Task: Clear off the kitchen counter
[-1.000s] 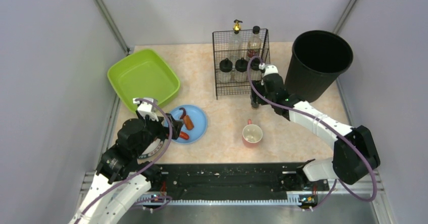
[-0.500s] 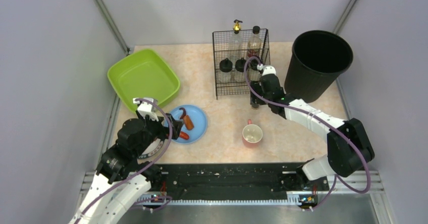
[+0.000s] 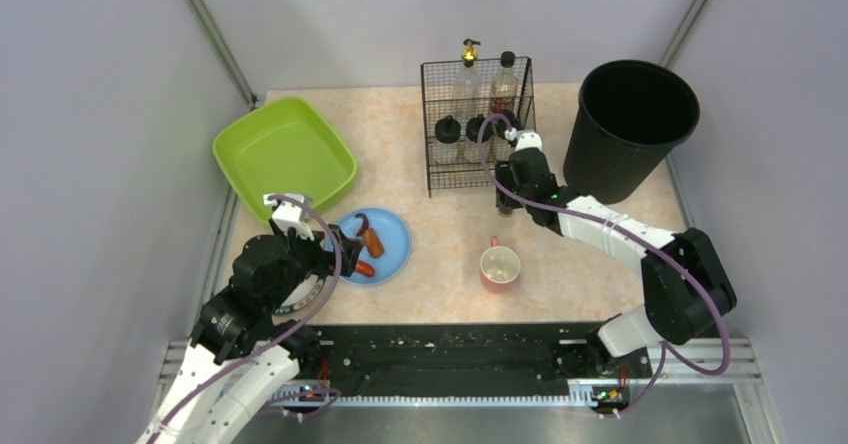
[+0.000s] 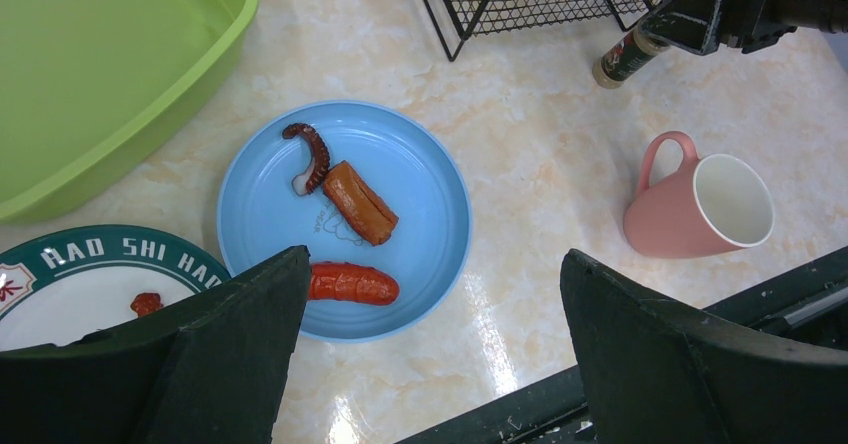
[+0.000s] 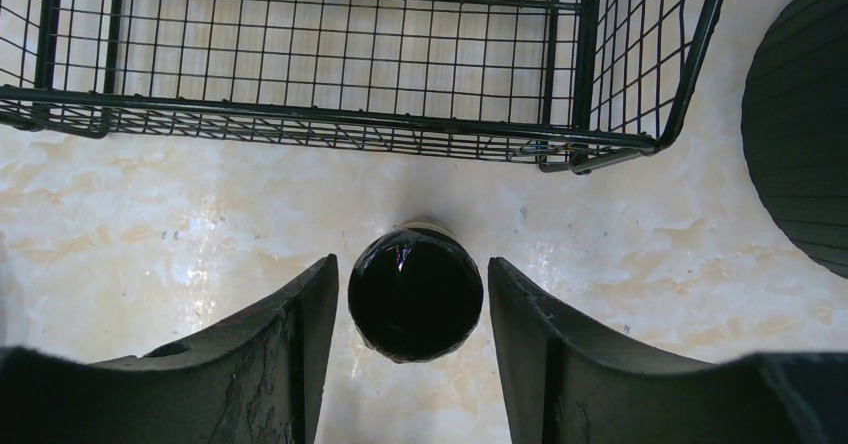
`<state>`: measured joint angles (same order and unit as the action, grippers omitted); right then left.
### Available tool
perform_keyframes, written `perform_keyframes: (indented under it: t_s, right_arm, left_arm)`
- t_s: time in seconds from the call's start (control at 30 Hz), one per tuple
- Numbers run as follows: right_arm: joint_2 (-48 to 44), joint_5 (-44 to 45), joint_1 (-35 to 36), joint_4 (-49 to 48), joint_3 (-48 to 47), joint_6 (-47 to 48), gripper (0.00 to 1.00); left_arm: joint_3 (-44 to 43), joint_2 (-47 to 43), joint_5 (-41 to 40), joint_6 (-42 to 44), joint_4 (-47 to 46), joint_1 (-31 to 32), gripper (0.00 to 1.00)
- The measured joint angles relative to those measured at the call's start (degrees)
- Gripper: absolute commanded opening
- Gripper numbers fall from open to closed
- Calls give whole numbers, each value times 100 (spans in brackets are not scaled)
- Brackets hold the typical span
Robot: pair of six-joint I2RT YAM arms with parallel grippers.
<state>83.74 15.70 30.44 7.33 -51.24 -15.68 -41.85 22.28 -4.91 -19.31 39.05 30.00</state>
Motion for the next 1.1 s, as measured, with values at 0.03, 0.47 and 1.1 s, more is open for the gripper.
perform_keyframes:
  t_s: [0.03,0.47,1.1]
  right_arm:
    - [0,26,7,-11,0,0,54]
    - [17,122,50,-90,0,20,15]
    - [-874,234,494,492,-225,247,11]
  left_arm:
    - [0,0,0,0,0,0,99]
    - [0,0,-4,0,0,0,99]
    - [2,44,-7,-2,2,0,99]
